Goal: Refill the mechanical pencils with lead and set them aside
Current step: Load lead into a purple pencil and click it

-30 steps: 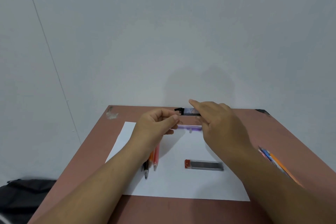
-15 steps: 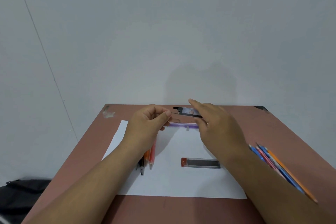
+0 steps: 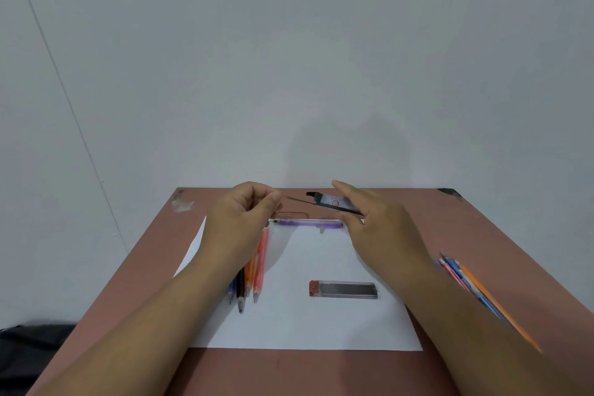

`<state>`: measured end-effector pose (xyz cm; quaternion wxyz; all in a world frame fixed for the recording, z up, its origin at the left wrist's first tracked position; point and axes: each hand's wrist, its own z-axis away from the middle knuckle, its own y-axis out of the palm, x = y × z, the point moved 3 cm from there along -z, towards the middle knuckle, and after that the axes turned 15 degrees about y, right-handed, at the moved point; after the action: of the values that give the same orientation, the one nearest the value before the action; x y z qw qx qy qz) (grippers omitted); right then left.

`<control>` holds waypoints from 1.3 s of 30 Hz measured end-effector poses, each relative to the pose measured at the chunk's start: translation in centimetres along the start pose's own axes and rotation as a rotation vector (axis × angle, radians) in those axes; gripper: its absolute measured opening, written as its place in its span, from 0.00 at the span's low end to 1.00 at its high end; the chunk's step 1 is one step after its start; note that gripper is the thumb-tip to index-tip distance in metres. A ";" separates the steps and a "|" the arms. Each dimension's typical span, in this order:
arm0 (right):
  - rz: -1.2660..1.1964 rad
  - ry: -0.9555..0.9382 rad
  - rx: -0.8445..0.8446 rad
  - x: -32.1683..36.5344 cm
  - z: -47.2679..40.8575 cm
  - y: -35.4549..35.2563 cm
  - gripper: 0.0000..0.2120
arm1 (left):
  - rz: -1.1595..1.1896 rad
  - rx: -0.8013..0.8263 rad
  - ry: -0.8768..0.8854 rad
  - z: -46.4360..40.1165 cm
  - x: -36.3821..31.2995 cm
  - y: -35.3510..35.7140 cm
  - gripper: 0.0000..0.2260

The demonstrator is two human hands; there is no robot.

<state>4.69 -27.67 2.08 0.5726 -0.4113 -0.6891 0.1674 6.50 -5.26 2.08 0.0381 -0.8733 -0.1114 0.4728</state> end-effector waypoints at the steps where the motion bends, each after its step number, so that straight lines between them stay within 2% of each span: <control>1: 0.000 0.001 0.003 0.0 0.0 0.0 0.23 | -0.004 0.002 0.000 0.0 0.0 0.0 0.06; 12: -0.040 -0.007 0.038 0.5 0.4 0.5 0.24 | -0.028 0.048 0.024 0.4 -0.4 0.5 0.06; 17: -0.080 0.035 0.050 0.0 0.1 0.3 0.22 | -0.021 -0.013 0.024 0.2 -0.6 -0.2 0.06; 22: -0.128 0.047 0.013 -0.3 -0.1 0.4 0.17 | 0.027 -0.080 0.042 -0.2 -0.5 -1.0 0.06; 26: -0.255 0.146 0.029 -0.4 -0.3 0.1 0.08 | 0.062 -0.122 0.058 -0.4 -0.2 -1.4 0.05; 29: -0.440 0.236 0.102 -0.2 -0.1 0.2 0.10 | 0.069 -0.106 0.052 -0.4 -0.1 -1.1 0.05; 35: -0.474 0.261 0.131 0.4 0.3 0.2 0.11 | 0.083 -0.091 0.039 -0.5 0.1 -0.9 0.06; 39: -0.451 0.196 0.147 1.2 0.9 0.1 0.28 | 0.077 -0.104 0.037 -0.4 0.1 -1.0 0.06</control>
<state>3.92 -26.46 2.52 0.6879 -0.2189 -0.6906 0.0444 6.76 -4.24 2.36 -0.0234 -0.8863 -0.1013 0.4512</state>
